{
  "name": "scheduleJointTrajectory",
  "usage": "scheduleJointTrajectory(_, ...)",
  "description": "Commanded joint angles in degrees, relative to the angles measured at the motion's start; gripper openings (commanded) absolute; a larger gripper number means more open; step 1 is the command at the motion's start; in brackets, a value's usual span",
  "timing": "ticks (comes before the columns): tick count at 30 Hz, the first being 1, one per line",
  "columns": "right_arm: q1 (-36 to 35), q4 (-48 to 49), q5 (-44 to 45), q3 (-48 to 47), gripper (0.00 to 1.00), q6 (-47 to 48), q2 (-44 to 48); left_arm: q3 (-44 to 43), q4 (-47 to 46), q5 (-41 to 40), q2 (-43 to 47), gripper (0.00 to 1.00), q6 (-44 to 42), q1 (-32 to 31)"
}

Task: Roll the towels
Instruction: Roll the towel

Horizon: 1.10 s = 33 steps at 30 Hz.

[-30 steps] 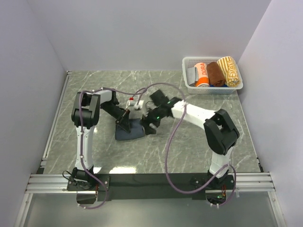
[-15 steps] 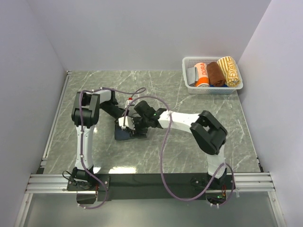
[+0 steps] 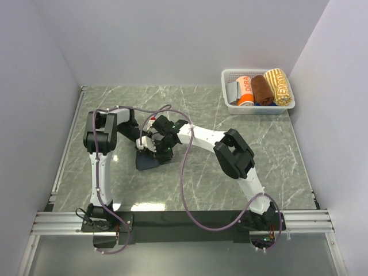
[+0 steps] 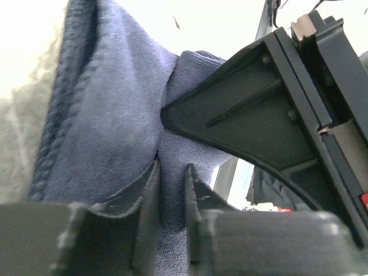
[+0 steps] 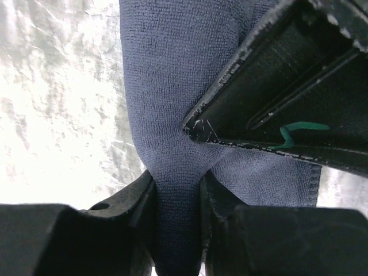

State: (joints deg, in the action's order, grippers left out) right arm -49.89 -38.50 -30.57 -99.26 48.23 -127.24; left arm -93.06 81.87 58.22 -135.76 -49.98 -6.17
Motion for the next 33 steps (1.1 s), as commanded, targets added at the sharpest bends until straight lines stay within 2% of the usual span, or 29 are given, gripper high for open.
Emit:
scheduleJointTrajectory(1, -0.4, -9.8, -7.0, -1.1, 0.00, -4.0, -2.7, 1.3, -12.1, -5.8, 1.0, 0.25, -2.1, 3.1)
scheduleJointTrajectory(4, 0.1, -12.2, -8.5, -2.3, 0.00, -5.9, -5.2, 4.9, -16.2, -3.4, 5.8, 0.39, 1.4, 6.0)
scheduleJointTrajectory(7, 1.0, -16.8, -10.3, -6.1, 0.00, -6.6, -9.2, 8.5, -20.2, -1.2, 12.3, 0.48, 4.5, 12.0)
scheduleJointTrajectory(12, 2.3, -20.5, -11.7, -10.4, 0.00, -7.1, -13.9, 12.9, -23.9, -1.4, 25.1, 0.51, 7.0, 18.5)
scheduleJointTrajectory(17, 3.0, -27.3, -14.9, -16.5, 0.00, -6.6, -19.2, 22.2, -28.2, -6.5, 42.1, 0.53, 0.2, 18.8)
scheduleJointTrajectory(21, 4.4, -29.3, -17.2, -20.7, 0.00, -8.0, -23.7, 35.9, -34.4, -13.0, 54.2, 0.58, -5.3, 14.0)
scheduleJointTrajectory(26, 5.9, -32.8, -18.6, -24.7, 0.00, -8.8, -27.7, 45.5, -44.3, -19.9, 64.9, 0.69, -7.5, 1.0)
scheduleJointTrajectory(29, 6.4, -32.2, -18.2, -24.1, 0.00, -9.6, -28.3, 49.9, -48.8, -24.3, 68.0, 0.75, -7.9, -6.4)
scheduleJointTrajectory(33, 6.6, -33.1, -17.5, -24.1, 0.00, -9.5, -29.3, 55.9, -59.2, -30.6, 69.2, 0.77, -9.6, -12.7)
